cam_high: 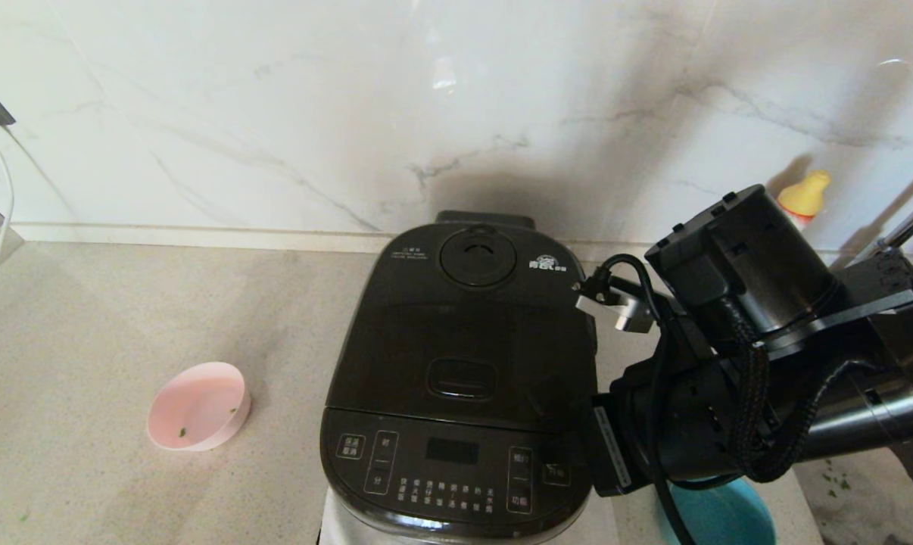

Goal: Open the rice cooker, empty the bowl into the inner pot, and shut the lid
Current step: Press the start button

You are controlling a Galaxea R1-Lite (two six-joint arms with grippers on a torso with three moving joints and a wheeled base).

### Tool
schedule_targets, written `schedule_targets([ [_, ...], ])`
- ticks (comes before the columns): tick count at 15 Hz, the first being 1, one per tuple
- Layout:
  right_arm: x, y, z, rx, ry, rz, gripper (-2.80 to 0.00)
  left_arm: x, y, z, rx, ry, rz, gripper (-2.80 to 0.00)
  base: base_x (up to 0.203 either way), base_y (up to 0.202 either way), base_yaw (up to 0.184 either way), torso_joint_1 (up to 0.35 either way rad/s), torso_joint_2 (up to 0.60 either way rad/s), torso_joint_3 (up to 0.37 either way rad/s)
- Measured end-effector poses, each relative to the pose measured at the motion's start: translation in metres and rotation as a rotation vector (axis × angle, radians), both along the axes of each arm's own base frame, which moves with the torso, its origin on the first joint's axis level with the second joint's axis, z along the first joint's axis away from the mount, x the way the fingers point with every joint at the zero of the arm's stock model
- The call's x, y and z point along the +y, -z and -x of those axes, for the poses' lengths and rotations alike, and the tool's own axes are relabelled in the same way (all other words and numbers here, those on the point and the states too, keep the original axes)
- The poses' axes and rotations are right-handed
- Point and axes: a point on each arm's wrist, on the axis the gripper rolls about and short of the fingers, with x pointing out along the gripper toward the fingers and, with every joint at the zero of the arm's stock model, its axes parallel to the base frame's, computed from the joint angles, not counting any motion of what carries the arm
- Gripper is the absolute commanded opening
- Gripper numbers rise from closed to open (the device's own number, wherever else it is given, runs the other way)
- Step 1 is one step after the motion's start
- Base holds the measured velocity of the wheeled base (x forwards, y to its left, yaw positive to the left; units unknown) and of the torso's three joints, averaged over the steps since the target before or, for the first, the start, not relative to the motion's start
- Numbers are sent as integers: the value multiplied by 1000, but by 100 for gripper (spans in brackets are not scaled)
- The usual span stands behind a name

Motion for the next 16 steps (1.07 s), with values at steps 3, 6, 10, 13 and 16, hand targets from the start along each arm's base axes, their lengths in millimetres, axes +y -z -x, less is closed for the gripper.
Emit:
schedule_targets([
  [3,0,0,0,0,0,0,-280,0,0,0,0,0,0,-280,0,0,0,0,0,0],
  [6,0,2,1,10,3,1,-280,0,0,0,0,0,0,-280,0,0,0,0,0,0],
  [10,-1,3,3,15,4,4,-280,0,0,0,0,0,0,-280,0,0,0,0,0,0],
  [13,-2,4,4,16,4,5,-280,0,0,0,0,0,0,-280,0,0,0,0,0,0],
  [16,-5,5,6,20,4,8,-280,0,0,0,0,1,-1,-280,0,0,0,0,0,0],
])
